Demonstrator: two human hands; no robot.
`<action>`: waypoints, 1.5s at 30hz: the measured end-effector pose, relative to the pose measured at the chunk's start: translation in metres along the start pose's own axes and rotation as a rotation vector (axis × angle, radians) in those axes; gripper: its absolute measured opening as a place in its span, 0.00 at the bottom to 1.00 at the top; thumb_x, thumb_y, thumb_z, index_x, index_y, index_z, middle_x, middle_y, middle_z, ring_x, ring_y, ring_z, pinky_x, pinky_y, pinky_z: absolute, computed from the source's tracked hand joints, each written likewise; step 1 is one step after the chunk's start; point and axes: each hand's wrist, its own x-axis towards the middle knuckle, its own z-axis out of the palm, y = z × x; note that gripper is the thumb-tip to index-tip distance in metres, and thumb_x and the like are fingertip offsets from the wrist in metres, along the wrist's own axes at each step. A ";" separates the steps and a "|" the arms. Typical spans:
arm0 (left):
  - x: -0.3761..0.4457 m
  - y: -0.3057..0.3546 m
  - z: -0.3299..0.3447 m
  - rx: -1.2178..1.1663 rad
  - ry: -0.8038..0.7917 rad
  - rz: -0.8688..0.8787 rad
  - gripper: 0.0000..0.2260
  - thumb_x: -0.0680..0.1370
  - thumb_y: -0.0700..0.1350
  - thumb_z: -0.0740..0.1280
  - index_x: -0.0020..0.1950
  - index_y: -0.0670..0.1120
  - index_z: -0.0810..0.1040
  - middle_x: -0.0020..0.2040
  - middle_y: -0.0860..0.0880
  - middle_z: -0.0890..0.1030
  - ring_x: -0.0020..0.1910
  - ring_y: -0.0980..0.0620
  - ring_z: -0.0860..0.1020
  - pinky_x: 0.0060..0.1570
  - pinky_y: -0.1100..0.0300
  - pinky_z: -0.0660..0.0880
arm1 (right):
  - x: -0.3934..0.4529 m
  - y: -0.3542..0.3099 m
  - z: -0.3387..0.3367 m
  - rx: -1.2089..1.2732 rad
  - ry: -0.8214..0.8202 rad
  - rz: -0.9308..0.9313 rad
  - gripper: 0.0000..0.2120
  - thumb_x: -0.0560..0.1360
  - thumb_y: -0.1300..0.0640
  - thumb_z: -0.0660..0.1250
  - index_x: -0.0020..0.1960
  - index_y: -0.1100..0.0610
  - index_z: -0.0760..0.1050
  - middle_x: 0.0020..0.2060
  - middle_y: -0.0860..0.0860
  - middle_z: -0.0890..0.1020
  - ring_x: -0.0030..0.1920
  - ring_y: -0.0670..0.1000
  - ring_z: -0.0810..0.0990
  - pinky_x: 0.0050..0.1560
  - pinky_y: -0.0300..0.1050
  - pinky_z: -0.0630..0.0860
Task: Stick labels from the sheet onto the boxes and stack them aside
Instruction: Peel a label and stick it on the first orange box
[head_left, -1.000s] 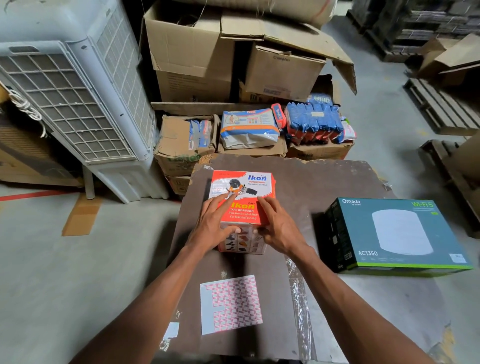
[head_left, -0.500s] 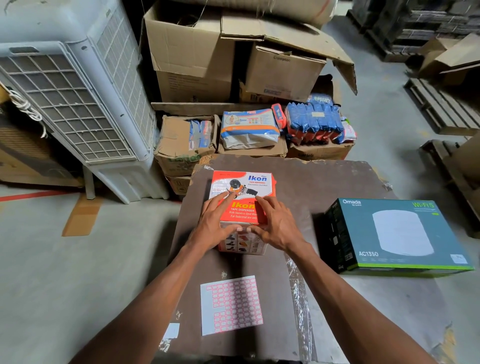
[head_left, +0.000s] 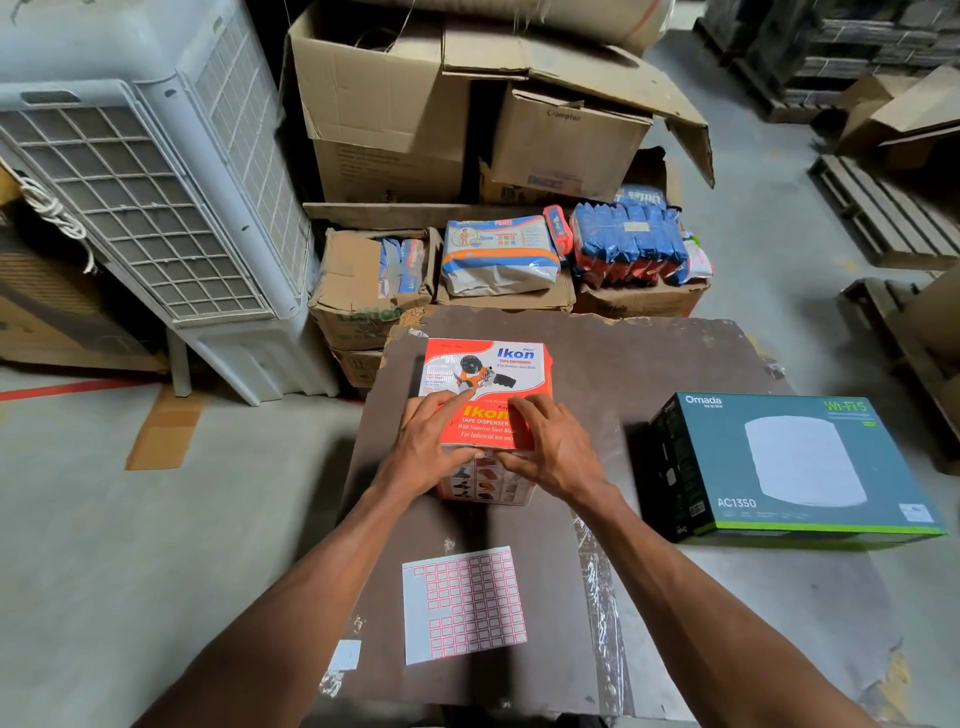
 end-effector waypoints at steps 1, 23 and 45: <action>0.000 0.000 0.000 0.005 0.006 0.002 0.39 0.71 0.51 0.80 0.79 0.54 0.66 0.69 0.49 0.71 0.68 0.53 0.63 0.67 0.53 0.70 | 0.000 0.000 0.001 -0.004 0.005 -0.002 0.41 0.72 0.36 0.73 0.77 0.53 0.64 0.70 0.53 0.72 0.64 0.55 0.74 0.60 0.56 0.79; 0.001 -0.002 0.005 0.283 -0.017 0.120 0.35 0.76 0.56 0.74 0.79 0.63 0.62 0.71 0.44 0.70 0.70 0.44 0.65 0.67 0.46 0.73 | -0.003 0.003 0.006 0.019 0.038 0.000 0.42 0.74 0.30 0.66 0.78 0.53 0.63 0.71 0.53 0.72 0.66 0.55 0.74 0.60 0.57 0.79; 0.001 0.001 0.010 0.175 0.030 0.097 0.32 0.75 0.58 0.73 0.78 0.59 0.68 0.70 0.43 0.70 0.71 0.43 0.64 0.66 0.39 0.74 | -0.090 -0.044 0.139 0.242 -0.218 0.142 0.05 0.77 0.58 0.66 0.50 0.52 0.80 0.47 0.50 0.81 0.44 0.52 0.79 0.41 0.43 0.73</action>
